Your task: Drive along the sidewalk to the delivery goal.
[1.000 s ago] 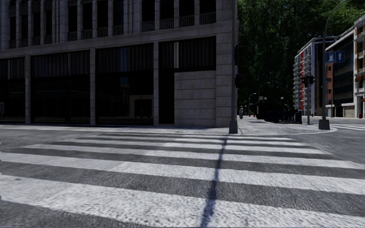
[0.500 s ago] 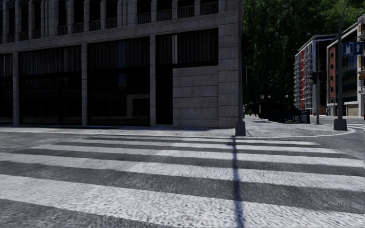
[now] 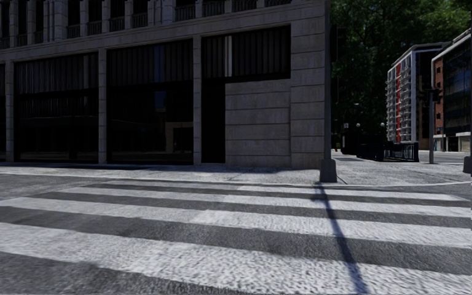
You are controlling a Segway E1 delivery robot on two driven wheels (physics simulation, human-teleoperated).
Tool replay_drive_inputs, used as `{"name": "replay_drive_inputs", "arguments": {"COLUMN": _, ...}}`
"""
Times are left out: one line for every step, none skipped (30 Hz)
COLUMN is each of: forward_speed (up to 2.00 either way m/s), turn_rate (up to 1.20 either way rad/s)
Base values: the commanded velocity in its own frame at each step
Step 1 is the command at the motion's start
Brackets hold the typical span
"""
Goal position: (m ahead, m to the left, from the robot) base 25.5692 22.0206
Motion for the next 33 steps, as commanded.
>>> {"name": "replay_drive_inputs", "arguments": {"forward_speed": 2.0, "turn_rate": 0.32}}
{"name": "replay_drive_inputs", "arguments": {"forward_speed": 2.0, "turn_rate": 0.32}}
{"name": "replay_drive_inputs", "arguments": {"forward_speed": 2.0, "turn_rate": 0.32}}
{"name": "replay_drive_inputs", "arguments": {"forward_speed": 2.0, "turn_rate": 0.32}}
{"name": "replay_drive_inputs", "arguments": {"forward_speed": 2.0, "turn_rate": 0.32}}
{"name": "replay_drive_inputs", "arguments": {"forward_speed": 2.0, "turn_rate": 0.32}}
{"name": "replay_drive_inputs", "arguments": {"forward_speed": 2.0, "turn_rate": 0.32}}
{"name": "replay_drive_inputs", "arguments": {"forward_speed": 2.0, "turn_rate": 0.32}}
{"name": "replay_drive_inputs", "arguments": {"forward_speed": 2.0, "turn_rate": 0.32}}
{"name": "replay_drive_inputs", "arguments": {"forward_speed": 2.0, "turn_rate": 0.32}}
{"name": "replay_drive_inputs", "arguments": {"forward_speed": 2.0, "turn_rate": 0.32}}
{"name": "replay_drive_inputs", "arguments": {"forward_speed": 2.0, "turn_rate": 0.26}}
{"name": "replay_drive_inputs", "arguments": {"forward_speed": 2.0, "turn_rate": 0.26}}
{"name": "replay_drive_inputs", "arguments": {"forward_speed": 2.0, "turn_rate": 0.15}}
{"name": "replay_drive_inputs", "arguments": {"forward_speed": 2.0, "turn_rate": 0.1}}
{"name": "replay_drive_inputs", "arguments": {"forward_speed": 2.0, "turn_rate": 0.09}}
{"name": "replay_drive_inputs", "arguments": {"forward_speed": 2.0, "turn_rate": 0.09}}
{"name": "replay_drive_inputs", "arguments": {"forward_speed": 2.0, "turn_rate": 0.09}}
{"name": "replay_drive_inputs", "arguments": {"forward_speed": 2.0, "turn_rate": 0.1}}
{"name": "replay_drive_inputs", "arguments": {"forward_speed": 2.0, "turn_rate": 0.11}}
{"name": "replay_drive_inputs", "arguments": {"forward_speed": 2.0, "turn_rate": 0.14}}
{"name": "replay_drive_inputs", "arguments": {"forward_speed": 2.0, "turn_rate": 0.14}}
{"name": "replay_drive_inputs", "arguments": {"forward_speed": 1.98, "turn_rate": 0.22}}
{"name": "replay_drive_inputs", "arguments": {"forward_speed": 1.85, "turn_rate": 0.28}}
{"name": "replay_drive_inputs", "arguments": {"forward_speed": 1.75, "turn_rate": 0.31}}
{"name": "replay_drive_inputs", "arguments": {"forward_speed": 1.75, "turn_rate": 0.31}}
{"name": "replay_drive_inputs", "arguments": {"forward_speed": 1.73, "turn_rate": 0.34}}
{"name": "replay_drive_inputs", "arguments": {"forward_speed": 1.7, "turn_rate": 0.35}}
{"name": "replay_drive_inputs", "arguments": {"forward_speed": 1.7, "turn_rate": 0.36}}
{"name": "replay_drive_inputs", "arguments": {"forward_speed": 1.69, "turn_rate": 0.36}}
{"name": "replay_drive_inputs", "arguments": {"forward_speed": 1.69, "turn_rate": 0.36}}
{"name": "replay_drive_inputs", "arguments": {"forward_speed": 1.68, "turn_rate": 0.36}}
{"name": "replay_drive_inputs", "arguments": {"forward_speed": 1.65, "turn_rate": 0.36}}
